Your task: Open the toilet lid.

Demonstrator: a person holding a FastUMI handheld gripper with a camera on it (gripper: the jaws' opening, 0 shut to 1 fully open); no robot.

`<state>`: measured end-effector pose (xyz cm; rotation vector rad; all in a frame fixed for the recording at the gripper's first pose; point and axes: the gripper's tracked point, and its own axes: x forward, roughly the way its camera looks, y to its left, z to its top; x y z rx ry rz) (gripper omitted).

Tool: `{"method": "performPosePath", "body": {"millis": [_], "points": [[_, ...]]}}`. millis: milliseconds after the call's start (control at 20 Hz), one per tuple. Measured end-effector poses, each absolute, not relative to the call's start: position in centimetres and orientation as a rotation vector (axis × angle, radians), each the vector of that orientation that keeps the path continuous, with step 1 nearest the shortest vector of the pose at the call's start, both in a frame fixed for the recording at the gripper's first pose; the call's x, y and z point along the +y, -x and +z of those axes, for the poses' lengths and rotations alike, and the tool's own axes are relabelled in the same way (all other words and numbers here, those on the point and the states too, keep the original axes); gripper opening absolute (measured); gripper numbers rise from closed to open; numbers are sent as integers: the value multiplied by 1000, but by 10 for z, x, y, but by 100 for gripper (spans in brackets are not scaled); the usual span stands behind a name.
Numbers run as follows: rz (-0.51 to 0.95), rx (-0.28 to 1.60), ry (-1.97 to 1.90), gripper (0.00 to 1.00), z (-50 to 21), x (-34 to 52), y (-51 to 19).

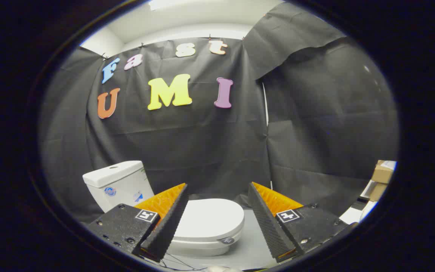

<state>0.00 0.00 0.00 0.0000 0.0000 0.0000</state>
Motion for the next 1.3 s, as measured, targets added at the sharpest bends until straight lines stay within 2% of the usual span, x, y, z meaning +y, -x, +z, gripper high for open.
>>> {"method": "performPosePath", "body": {"millis": [800,1300], "points": [[53,12,10,99,-4,19,8],[103,38,37,99,-9,41,-11]]}}
